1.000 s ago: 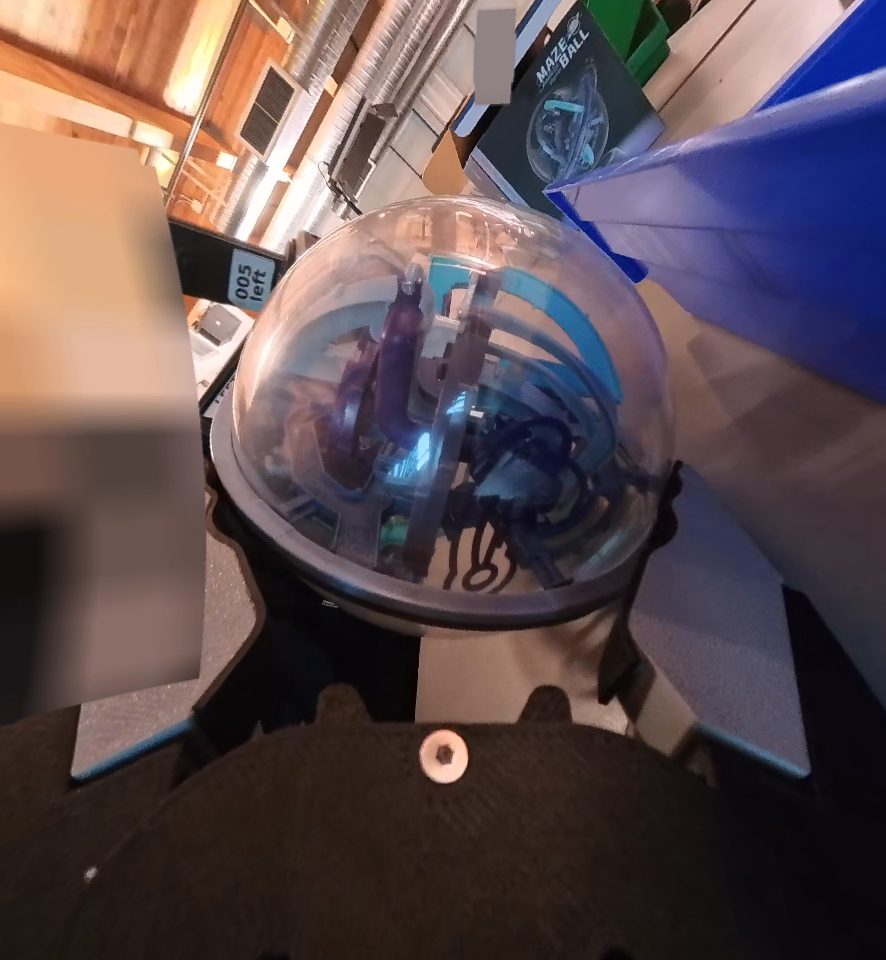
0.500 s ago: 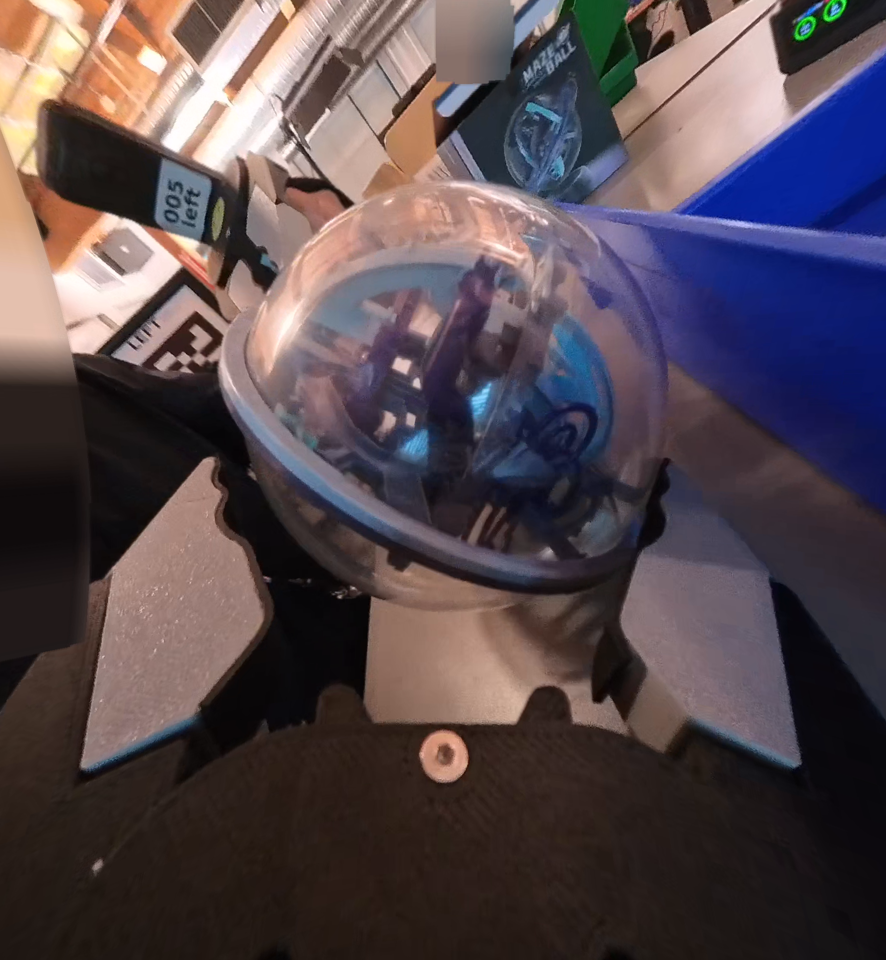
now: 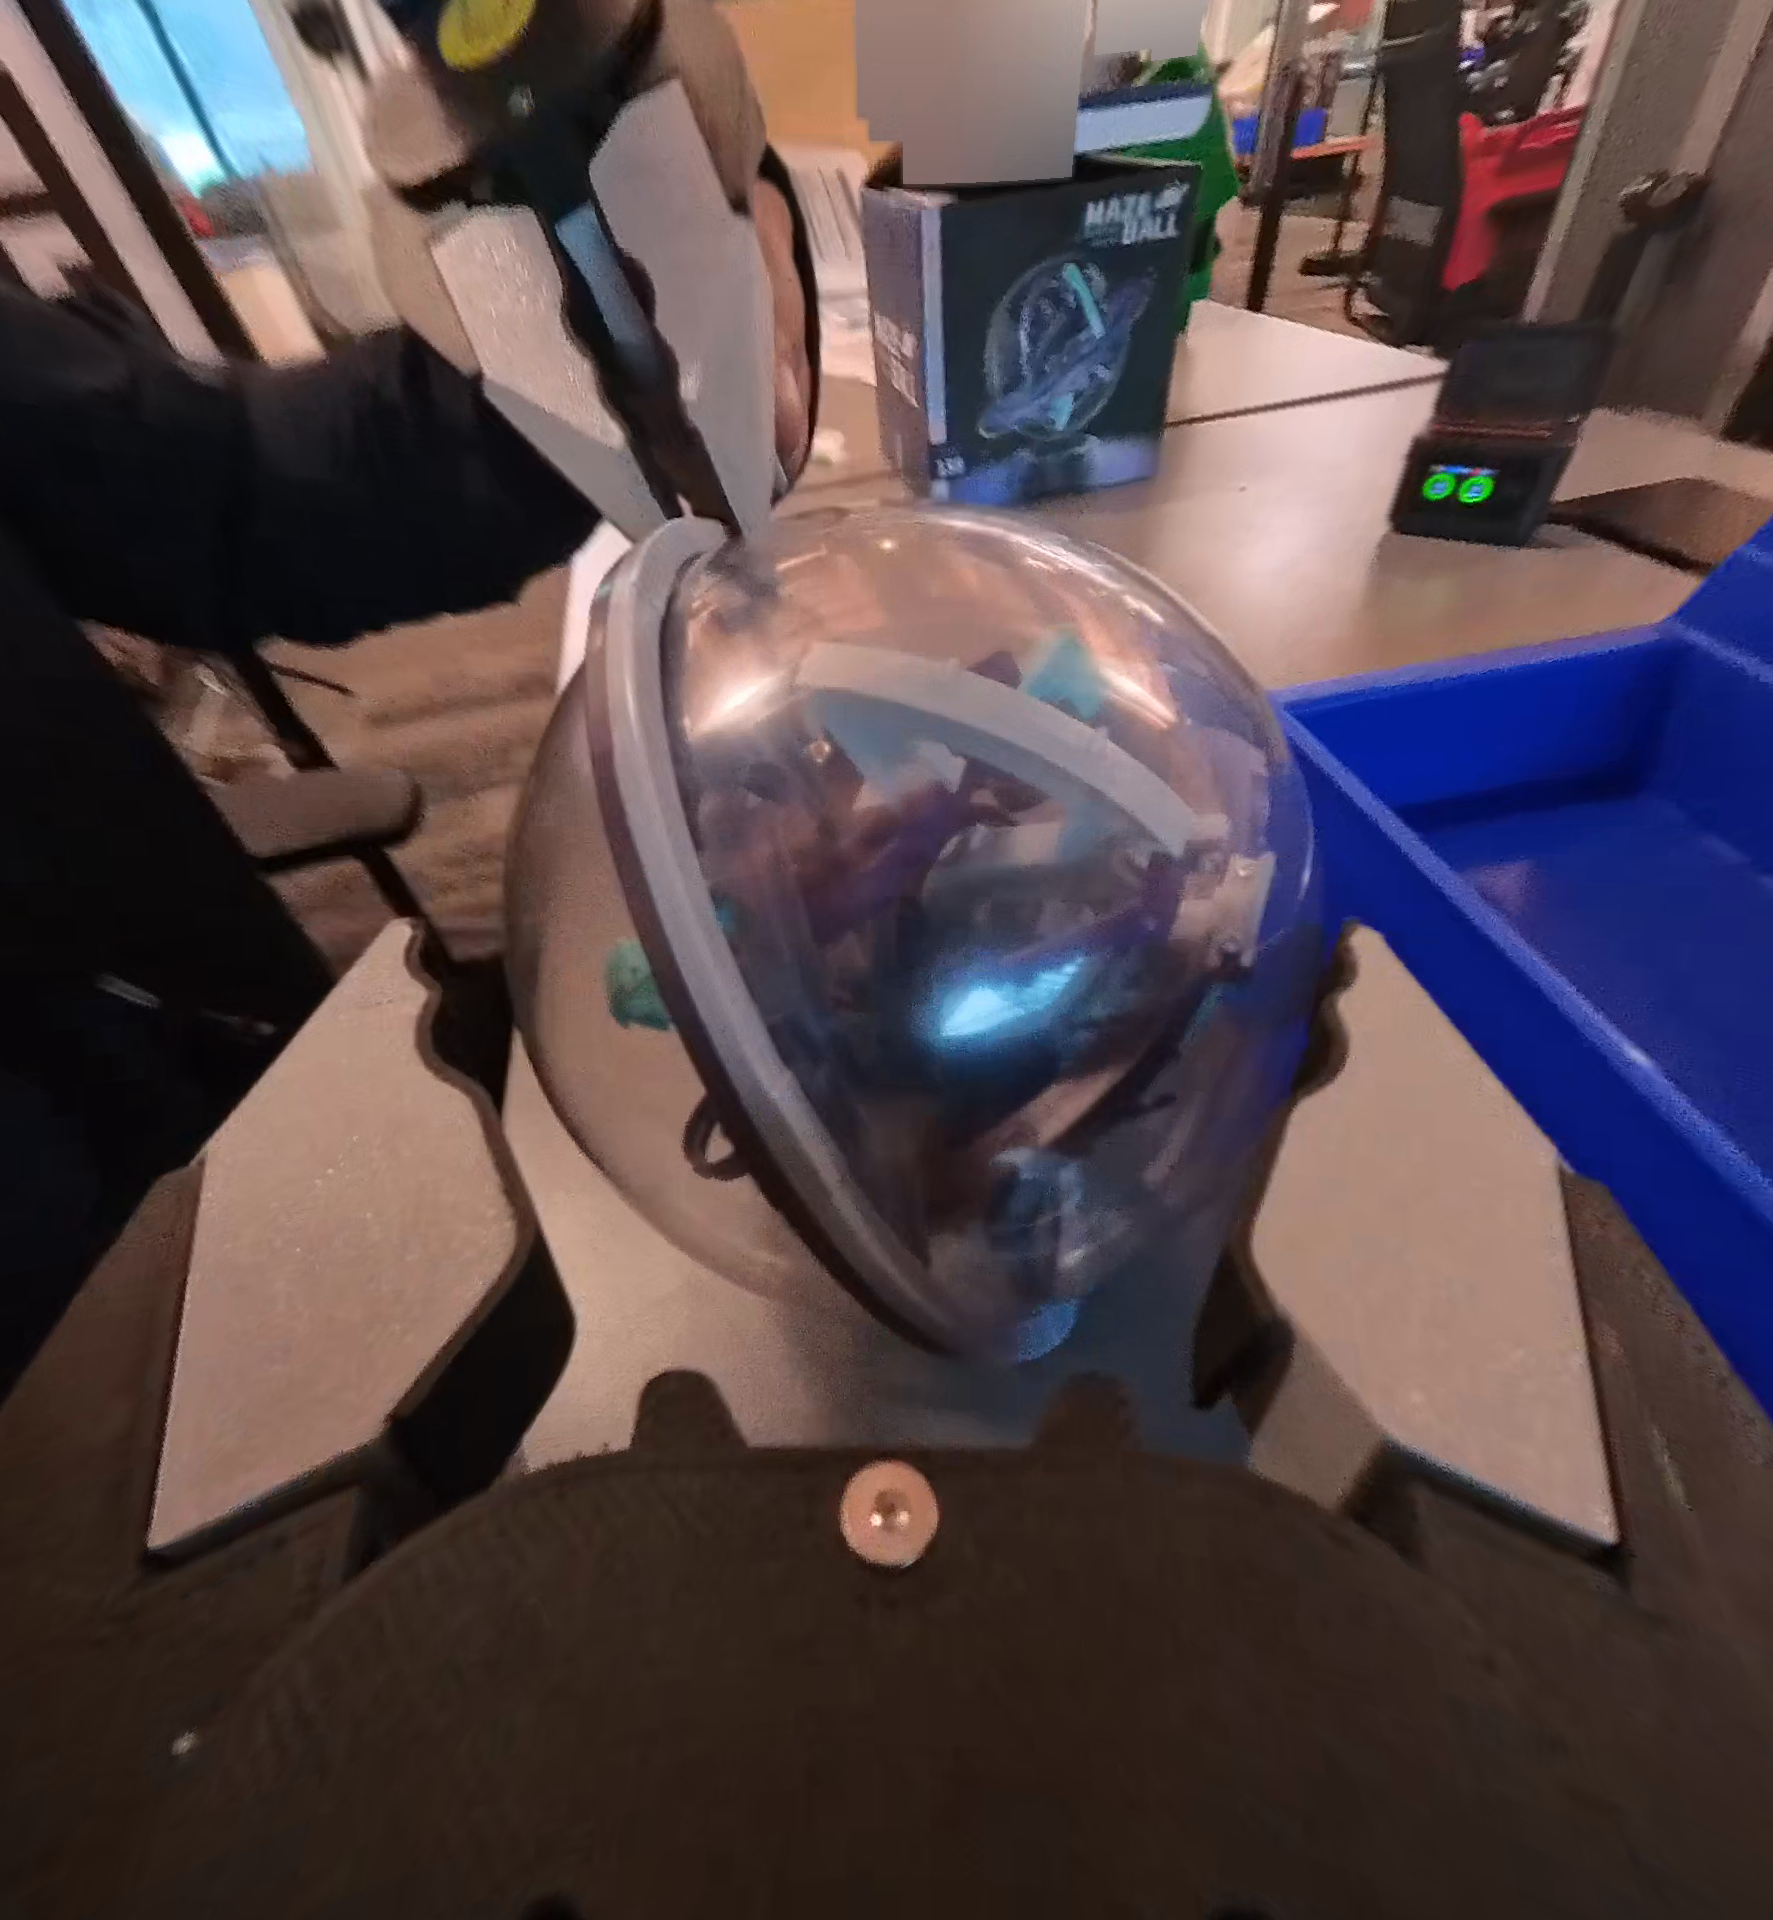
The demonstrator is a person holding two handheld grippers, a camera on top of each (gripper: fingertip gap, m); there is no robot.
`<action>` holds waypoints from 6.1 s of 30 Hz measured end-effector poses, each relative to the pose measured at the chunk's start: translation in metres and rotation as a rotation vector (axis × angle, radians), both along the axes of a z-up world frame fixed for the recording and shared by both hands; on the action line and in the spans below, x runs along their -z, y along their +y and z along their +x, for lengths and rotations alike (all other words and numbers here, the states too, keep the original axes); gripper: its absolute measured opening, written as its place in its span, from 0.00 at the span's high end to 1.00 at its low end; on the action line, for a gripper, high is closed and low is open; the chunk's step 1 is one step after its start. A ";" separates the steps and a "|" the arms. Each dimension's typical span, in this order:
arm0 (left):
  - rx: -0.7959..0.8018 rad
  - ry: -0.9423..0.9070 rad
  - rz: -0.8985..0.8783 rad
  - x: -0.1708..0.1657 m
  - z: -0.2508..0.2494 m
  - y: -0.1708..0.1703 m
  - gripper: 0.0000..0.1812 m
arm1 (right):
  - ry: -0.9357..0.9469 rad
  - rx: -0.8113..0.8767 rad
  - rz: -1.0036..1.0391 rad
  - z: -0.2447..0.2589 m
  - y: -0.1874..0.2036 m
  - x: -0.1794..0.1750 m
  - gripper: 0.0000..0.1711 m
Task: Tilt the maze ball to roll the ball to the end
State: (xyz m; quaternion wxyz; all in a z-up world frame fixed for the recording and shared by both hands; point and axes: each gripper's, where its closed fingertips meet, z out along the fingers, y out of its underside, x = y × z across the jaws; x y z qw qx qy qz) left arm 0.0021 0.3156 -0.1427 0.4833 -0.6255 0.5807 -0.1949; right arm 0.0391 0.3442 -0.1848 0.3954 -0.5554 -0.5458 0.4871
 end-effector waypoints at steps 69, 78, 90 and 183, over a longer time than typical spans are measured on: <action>-0.096 -0.149 -0.425 0.011 -0.022 0.006 0.37 | 0.236 -0.082 -0.494 -0.021 -0.005 -0.032 0.09; -0.119 -0.139 -0.446 0.011 -0.018 0.003 0.37 | 0.229 -0.085 -0.515 -0.018 -0.007 -0.035 0.09; -0.130 -0.201 -0.501 0.012 -0.016 0.002 0.37 | 0.180 -0.062 -0.588 -0.016 -0.005 -0.037 0.09; 0.021 -0.177 -0.295 0.026 -0.053 -0.006 0.38 | 0.368 0.082 -0.388 -0.049 -0.018 -0.028 0.09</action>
